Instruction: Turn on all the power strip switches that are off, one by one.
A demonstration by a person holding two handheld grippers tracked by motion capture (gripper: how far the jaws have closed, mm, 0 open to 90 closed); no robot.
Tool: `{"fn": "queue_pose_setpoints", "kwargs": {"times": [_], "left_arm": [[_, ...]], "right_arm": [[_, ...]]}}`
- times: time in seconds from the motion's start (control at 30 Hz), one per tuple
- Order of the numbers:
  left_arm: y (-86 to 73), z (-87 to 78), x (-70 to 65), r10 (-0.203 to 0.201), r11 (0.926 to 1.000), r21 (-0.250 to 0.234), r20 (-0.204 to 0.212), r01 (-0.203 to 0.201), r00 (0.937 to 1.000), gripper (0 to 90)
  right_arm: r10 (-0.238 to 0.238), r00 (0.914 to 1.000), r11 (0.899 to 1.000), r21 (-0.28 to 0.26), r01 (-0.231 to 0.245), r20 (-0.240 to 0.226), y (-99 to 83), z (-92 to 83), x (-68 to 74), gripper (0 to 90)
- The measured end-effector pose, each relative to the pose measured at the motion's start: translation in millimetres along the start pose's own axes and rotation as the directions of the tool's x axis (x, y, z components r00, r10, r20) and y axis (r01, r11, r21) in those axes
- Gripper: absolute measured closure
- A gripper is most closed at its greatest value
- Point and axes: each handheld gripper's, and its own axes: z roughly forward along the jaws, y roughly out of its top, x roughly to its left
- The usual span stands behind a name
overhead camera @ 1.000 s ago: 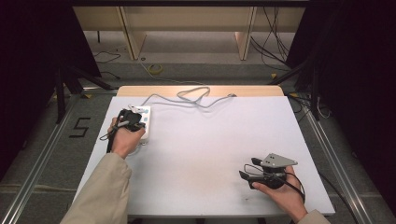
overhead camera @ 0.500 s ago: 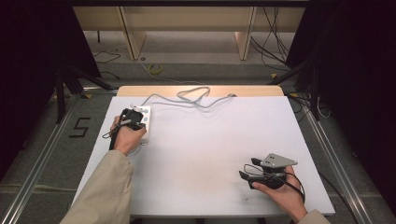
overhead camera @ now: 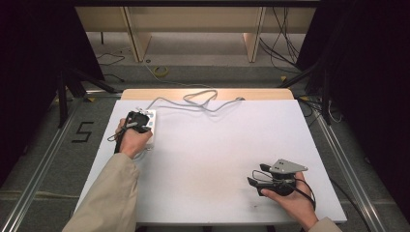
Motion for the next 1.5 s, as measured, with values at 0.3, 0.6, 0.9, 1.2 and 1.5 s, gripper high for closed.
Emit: {"fn": "queue_pose_setpoints", "kwargs": {"times": [0.3, 0.6, 0.9, 1.2, 1.5], "left_arm": [[4.1, 3.4, 1.3, -0.006, 0.9998, 0.019, -0.001, 0.006, 1.0000, 89.8], [4.6, 8.9, 2.3, -0.013, 0.9993, 0.035, 0.000, 0.013, 0.9999, 89.8], [4.9, 12.8, 4.5, -0.029, 0.9986, 0.043, -0.002, 0.029, 0.9996, 89.9], [6.5, 14.5, 2.9, -0.029, 0.9986, 0.044, -0.001, 0.029, 0.9996, 89.9], [9.6, 16.0, 1.4, -0.011, 0.9977, 0.067, -0.014, 0.012, 0.9998, 89.9]], "right_arm": [[0.000, 1.0000, 1.000, 0.002, 0.000, 0.000, 0.1, 0.1, 0.1, 29.3], [-0.002, 1.0000, 1.000, 0.000, 0.002, -0.005, 0.2, 0.1, 0.7, 29.6], [-0.005, 1.0000, 1.000, -0.001, 0.005, -0.005, 0.3, 0.2, 1.0, 29.8], [-0.004, 1.0000, 1.000, -0.001, 0.004, -0.006, 0.2, 0.4, 1.0, 29.9], [-0.003, 1.0000, 1.000, -0.002, 0.003, -0.008, 0.3, 0.3, 1.0, 29.9]]}}
